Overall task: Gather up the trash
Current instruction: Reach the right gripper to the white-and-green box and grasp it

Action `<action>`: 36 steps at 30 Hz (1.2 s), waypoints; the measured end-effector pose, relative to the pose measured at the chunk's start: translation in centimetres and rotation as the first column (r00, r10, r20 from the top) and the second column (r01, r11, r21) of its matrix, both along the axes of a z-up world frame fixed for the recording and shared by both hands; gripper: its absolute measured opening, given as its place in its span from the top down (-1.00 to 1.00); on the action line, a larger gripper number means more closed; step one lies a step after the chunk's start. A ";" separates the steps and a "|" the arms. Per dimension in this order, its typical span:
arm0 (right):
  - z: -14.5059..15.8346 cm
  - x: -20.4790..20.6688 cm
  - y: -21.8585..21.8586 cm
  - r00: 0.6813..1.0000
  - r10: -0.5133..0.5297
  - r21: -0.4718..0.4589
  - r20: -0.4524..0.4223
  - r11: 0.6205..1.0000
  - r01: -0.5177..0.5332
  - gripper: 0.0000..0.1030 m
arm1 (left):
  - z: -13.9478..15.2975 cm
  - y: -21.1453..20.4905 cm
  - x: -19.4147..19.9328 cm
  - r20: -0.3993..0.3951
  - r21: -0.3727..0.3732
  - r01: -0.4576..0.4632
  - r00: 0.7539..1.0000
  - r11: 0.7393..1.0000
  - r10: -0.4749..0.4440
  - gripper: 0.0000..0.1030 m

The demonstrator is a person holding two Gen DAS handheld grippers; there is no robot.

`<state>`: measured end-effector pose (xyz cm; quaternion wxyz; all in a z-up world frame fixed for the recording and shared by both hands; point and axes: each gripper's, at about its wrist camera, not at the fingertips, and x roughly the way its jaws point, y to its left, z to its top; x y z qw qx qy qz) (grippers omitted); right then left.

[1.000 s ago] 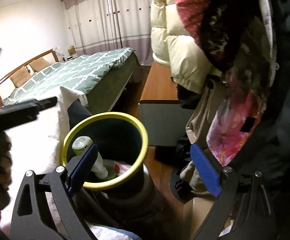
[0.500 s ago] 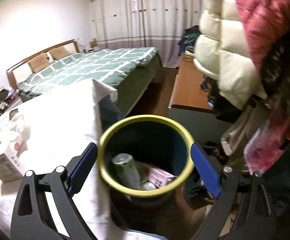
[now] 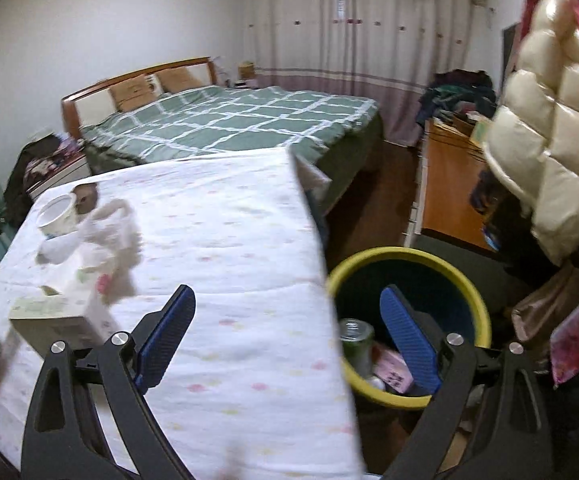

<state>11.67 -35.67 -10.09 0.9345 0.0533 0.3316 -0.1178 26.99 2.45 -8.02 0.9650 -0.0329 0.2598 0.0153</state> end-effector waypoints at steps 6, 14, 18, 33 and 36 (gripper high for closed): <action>0.5 1.4 5.3 0.990 0.139 0.044 0.017 0.989 -0.140 -0.73 | -0.2 1.9 0.0 0.018 -0.017 -0.056 0.998 0.998 0.056 -0.89; 0.6 1.3 12.6 0.950 0.304 0.062 0.064 0.949 -0.308 -0.81 | 0.5 2.3 -0.6 0.037 -0.070 -0.097 0.994 0.993 0.100 -0.89; 0.3 1.1 16.4 0.934 0.352 0.007 0.064 0.936 -0.353 -0.81 | 0.8 2.4 -1.1 0.035 -0.087 -0.097 0.994 0.992 0.100 -0.89; -3.0 1.9 19.1 0.966 0.258 -0.255 -0.008 0.934 -0.251 -0.82 | 1.3 2.0 -1.5 0.036 -0.095 -0.078 0.996 0.992 0.082 -0.89; -2.9 0.8 17.1 0.966 0.258 -0.237 -0.012 0.938 -0.254 -0.82 | 1.3 2.0 -1.5 0.031 -0.099 -0.075 0.996 0.992 0.079 -0.89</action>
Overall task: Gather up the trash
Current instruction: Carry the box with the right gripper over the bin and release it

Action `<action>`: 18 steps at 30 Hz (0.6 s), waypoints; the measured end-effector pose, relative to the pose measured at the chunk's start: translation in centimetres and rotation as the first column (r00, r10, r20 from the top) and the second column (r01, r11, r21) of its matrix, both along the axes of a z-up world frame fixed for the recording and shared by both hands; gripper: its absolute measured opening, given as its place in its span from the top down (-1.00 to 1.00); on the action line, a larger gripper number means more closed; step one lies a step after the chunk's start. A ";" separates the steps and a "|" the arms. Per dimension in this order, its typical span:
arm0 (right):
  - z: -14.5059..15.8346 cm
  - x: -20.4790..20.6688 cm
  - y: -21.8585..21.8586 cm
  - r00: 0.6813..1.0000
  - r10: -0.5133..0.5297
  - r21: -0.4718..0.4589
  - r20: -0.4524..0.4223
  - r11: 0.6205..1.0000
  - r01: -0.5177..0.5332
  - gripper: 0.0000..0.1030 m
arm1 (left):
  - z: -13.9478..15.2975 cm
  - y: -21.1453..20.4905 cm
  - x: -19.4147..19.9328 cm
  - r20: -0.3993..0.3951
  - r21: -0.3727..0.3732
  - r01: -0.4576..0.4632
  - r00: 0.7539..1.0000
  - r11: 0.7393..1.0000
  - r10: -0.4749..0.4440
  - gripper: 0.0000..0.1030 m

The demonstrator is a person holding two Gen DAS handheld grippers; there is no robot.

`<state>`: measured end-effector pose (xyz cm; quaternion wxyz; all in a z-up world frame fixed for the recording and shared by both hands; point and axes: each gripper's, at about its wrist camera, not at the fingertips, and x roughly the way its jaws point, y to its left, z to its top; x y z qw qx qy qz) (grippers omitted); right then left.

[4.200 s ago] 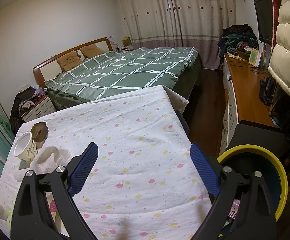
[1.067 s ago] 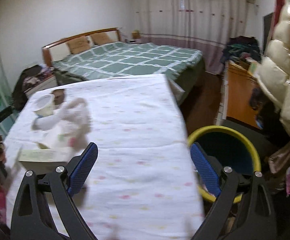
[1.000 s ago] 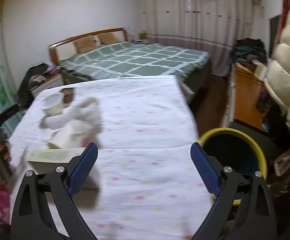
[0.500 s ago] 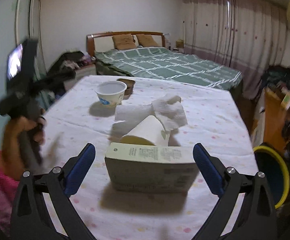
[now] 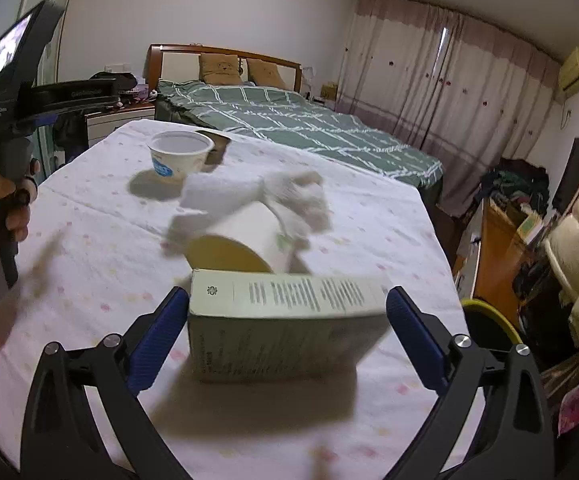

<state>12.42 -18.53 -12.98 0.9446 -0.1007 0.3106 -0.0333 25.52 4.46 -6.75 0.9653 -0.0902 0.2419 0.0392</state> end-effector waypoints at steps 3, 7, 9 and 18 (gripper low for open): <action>0.4 -1.3 -2.8 0.999 -0.042 0.010 -0.005 0.999 0.042 -0.82 | -0.1 -0.2 0.0 -0.002 0.004 0.002 1.000 1.000 -0.002 -0.89; 0.9 -1.9 -6.7 0.990 -0.143 0.053 -0.007 0.988 0.143 -0.83 | -0.2 -0.6 0.1 -0.003 0.018 0.011 1.000 1.000 -0.011 -0.89; 0.9 -1.8 -7.7 0.989 -0.146 0.133 -0.030 0.980 0.149 -0.83 | -0.3 -0.9 0.2 -0.005 0.029 0.016 1.000 0.999 -0.015 -0.89; -1.0 1.0 -4.8 0.978 -0.196 0.269 -0.072 0.940 0.208 -0.83 | -0.5 -1.5 0.3 -0.012 0.043 0.030 0.999 0.999 -0.029 -0.89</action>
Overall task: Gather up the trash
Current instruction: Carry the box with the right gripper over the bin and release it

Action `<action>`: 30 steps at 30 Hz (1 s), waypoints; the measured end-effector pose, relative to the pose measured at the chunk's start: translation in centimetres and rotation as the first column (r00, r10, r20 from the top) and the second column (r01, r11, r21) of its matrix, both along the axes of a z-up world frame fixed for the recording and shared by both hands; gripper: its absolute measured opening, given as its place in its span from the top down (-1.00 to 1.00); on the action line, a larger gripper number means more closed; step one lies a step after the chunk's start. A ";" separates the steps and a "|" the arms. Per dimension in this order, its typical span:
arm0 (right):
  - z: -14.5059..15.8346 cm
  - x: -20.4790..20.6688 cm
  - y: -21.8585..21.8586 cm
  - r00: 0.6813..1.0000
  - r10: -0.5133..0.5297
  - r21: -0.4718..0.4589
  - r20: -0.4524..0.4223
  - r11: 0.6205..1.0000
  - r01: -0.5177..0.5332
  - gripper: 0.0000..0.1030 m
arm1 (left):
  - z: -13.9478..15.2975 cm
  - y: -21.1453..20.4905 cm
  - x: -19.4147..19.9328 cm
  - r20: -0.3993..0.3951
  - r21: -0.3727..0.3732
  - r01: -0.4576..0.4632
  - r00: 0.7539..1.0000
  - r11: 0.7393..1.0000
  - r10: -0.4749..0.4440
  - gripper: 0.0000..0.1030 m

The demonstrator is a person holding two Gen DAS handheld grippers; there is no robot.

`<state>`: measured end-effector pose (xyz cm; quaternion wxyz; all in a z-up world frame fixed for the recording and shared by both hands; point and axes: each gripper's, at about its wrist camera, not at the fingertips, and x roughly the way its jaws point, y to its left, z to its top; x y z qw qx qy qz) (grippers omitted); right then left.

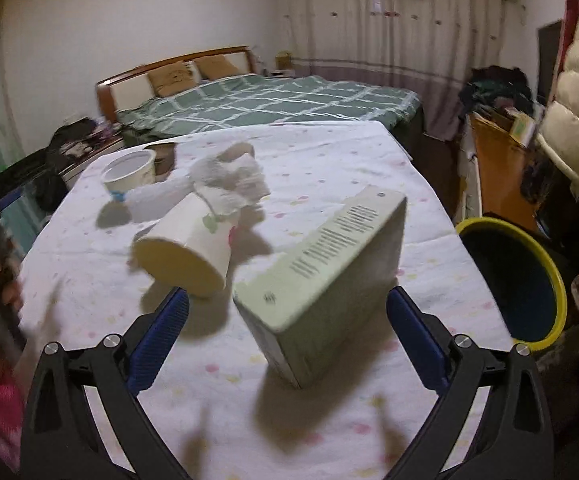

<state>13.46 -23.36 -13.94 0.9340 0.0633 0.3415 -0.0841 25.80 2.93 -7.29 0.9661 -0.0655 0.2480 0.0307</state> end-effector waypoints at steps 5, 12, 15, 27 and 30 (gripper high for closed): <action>-1.1 1.4 -0.7 0.997 -0.057 -0.015 -0.050 0.998 0.056 -0.53 | 0.0 -0.1 -0.1 -0.001 -0.010 0.014 1.000 1.000 -0.014 -0.89; -1.0 -0.6 -3.2 0.999 -0.028 0.020 -0.036 0.999 0.028 0.21 | 0.0 -0.5 -0.2 -0.002 -0.001 0.024 1.000 1.000 -0.024 -0.89; -0.1 -1.6 -5.0 1.000 -0.018 0.052 -0.024 0.998 0.019 0.45 | -0.1 -0.6 0.0 -0.006 0.003 0.023 1.000 1.000 -0.023 -0.89; 3.0 -4.1 -12.9 0.993 -0.119 0.110 0.022 0.987 0.116 0.46 | -0.3 -1.2 -0.2 0.004 0.032 0.032 0.999 0.999 -0.032 -0.89; 2.3 -3.7 -16.7 0.977 -0.214 0.097 -0.015 0.972 0.214 0.45 | -0.1 -1.3 -0.3 0.009 0.035 0.037 0.999 0.999 -0.038 -0.89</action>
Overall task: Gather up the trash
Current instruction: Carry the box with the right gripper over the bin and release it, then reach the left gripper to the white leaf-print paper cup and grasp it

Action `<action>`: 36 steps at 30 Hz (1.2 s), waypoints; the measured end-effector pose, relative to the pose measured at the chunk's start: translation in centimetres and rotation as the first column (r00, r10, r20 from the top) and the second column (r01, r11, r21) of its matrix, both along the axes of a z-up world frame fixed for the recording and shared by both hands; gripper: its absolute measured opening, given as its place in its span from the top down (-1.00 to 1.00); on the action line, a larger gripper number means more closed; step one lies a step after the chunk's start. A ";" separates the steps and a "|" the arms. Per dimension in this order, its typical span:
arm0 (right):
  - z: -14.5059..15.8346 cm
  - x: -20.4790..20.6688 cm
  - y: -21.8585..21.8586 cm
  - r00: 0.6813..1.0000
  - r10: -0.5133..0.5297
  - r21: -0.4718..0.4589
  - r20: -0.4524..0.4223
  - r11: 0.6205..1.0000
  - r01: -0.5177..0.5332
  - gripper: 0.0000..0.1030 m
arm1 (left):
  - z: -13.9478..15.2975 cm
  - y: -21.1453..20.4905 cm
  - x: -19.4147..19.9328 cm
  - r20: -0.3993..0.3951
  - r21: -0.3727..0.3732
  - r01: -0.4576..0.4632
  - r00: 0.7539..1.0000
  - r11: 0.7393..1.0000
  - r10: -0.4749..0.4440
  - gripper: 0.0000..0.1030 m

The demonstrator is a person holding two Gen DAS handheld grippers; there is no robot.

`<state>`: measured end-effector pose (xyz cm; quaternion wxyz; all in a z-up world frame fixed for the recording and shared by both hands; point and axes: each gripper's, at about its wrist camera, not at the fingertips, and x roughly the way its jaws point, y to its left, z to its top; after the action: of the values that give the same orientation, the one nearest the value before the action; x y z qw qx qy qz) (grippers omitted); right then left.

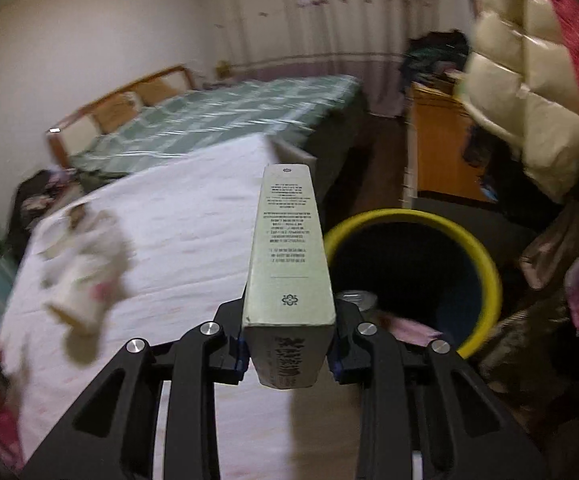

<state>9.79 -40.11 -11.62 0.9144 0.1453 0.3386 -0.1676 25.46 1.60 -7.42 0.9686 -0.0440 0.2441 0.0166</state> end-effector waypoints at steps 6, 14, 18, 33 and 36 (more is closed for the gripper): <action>-2.6 1.1 -6.3 0.985 -0.145 -0.009 -0.088 0.989 0.145 0.45 | 0.1 -0.1 -0.1 0.007 0.002 0.011 1.000 1.000 -0.011 -0.89; -5.6 2.3 -9.3 0.961 -0.224 -0.027 -0.160 0.974 0.223 0.27 | 0.2 -0.5 -0.2 0.009 0.013 0.024 1.000 1.000 -0.024 -0.89; -3.5 1.7 -8.9 0.966 -0.245 -0.006 -0.086 0.969 0.245 0.11 | 0.3 -0.8 -0.3 0.014 0.014 0.037 0.999 0.999 -0.037 -0.89; 1.5 12.7 4.5 0.989 0.065 -0.077 0.134 0.996 -0.055 -0.24 | 0.9 -4.0 -1.7 0.046 0.092 0.179 0.982 0.980 -0.184 -0.89; 1.4 12.1 4.3 0.988 0.045 -0.116 0.150 0.993 -0.028 -0.26 | 1.5 -5.4 -3.1 0.013 0.071 0.335 0.942 0.940 -0.336 -0.89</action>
<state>21.87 -35.82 -10.25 0.9473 0.0989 0.2605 -0.1582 22.40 -3.80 -5.95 0.9611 0.0311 0.2354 -0.1409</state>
